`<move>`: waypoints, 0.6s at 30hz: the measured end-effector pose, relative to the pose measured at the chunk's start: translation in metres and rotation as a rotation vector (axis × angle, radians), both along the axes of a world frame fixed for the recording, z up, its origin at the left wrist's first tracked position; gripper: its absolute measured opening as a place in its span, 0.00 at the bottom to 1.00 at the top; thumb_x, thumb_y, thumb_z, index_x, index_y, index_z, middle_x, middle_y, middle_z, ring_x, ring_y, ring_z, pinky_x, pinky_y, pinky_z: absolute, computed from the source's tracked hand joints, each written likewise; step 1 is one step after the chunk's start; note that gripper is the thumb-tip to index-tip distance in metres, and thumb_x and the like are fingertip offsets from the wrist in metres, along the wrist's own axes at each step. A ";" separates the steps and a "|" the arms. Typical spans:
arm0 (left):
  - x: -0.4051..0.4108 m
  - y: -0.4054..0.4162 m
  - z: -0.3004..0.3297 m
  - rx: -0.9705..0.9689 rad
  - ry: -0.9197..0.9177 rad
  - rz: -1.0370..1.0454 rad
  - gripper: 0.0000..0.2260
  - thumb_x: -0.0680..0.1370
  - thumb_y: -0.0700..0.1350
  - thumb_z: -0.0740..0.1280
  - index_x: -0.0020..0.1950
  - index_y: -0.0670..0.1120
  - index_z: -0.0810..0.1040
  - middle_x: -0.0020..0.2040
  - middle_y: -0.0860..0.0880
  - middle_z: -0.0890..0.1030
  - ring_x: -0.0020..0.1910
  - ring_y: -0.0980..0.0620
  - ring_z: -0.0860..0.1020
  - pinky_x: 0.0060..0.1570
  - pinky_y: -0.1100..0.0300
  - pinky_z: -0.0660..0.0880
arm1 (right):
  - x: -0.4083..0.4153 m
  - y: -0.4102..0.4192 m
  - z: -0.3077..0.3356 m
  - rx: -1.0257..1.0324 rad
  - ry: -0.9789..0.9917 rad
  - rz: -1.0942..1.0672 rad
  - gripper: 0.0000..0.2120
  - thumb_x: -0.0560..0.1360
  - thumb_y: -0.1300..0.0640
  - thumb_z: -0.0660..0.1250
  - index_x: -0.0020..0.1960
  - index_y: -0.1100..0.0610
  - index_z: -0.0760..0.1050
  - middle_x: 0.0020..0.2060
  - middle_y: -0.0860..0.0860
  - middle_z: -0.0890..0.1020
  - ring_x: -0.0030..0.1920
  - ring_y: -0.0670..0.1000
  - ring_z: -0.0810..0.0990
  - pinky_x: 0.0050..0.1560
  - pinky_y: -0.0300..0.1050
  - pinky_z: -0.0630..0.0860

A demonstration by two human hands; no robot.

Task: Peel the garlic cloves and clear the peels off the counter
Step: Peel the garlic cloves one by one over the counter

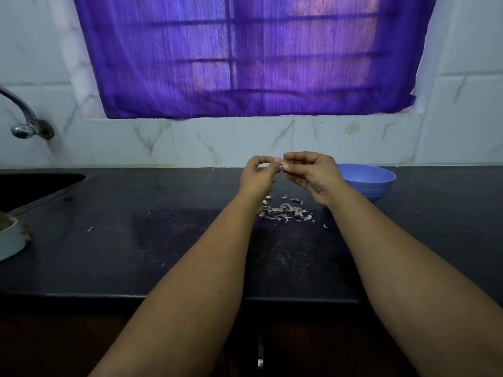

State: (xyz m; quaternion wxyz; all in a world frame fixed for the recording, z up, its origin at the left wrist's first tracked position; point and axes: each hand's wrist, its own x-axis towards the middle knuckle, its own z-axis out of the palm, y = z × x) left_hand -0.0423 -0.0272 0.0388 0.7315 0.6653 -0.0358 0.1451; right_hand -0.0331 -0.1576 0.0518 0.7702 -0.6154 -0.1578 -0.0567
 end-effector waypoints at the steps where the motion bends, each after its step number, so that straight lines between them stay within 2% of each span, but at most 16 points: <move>1: 0.000 0.000 -0.002 -0.001 -0.020 -0.002 0.04 0.78 0.47 0.68 0.46 0.48 0.77 0.42 0.52 0.80 0.39 0.54 0.73 0.36 0.63 0.70 | 0.000 0.000 0.000 -0.010 -0.002 -0.005 0.09 0.69 0.69 0.73 0.47 0.59 0.81 0.36 0.50 0.85 0.42 0.47 0.84 0.46 0.39 0.81; 7: -0.002 0.004 0.000 -0.088 0.007 -0.059 0.04 0.75 0.45 0.72 0.42 0.47 0.80 0.39 0.52 0.81 0.35 0.57 0.71 0.34 0.66 0.69 | 0.002 -0.003 -0.001 0.008 -0.009 -0.044 0.06 0.70 0.66 0.74 0.44 0.59 0.80 0.35 0.49 0.84 0.40 0.45 0.83 0.48 0.39 0.81; 12: -0.004 0.003 -0.001 -0.036 0.026 -0.076 0.04 0.75 0.46 0.72 0.41 0.48 0.80 0.38 0.52 0.79 0.33 0.57 0.66 0.29 0.65 0.65 | 0.003 -0.002 -0.001 -0.041 -0.008 -0.030 0.03 0.72 0.64 0.72 0.45 0.58 0.80 0.37 0.51 0.83 0.38 0.45 0.81 0.46 0.38 0.80; 16: -0.002 0.002 -0.002 -0.017 0.047 -0.047 0.05 0.77 0.45 0.70 0.41 0.48 0.80 0.39 0.52 0.80 0.35 0.57 0.67 0.31 0.64 0.65 | 0.006 0.003 -0.003 -0.062 -0.007 -0.047 0.05 0.78 0.65 0.64 0.48 0.59 0.78 0.39 0.52 0.82 0.41 0.46 0.81 0.47 0.39 0.80; 18: -0.001 0.002 -0.003 -0.012 0.040 -0.023 0.06 0.78 0.44 0.68 0.41 0.48 0.80 0.39 0.53 0.80 0.34 0.57 0.68 0.31 0.64 0.65 | 0.007 0.003 -0.001 -0.025 0.017 -0.049 0.07 0.81 0.60 0.60 0.51 0.58 0.77 0.42 0.53 0.83 0.43 0.48 0.82 0.46 0.40 0.80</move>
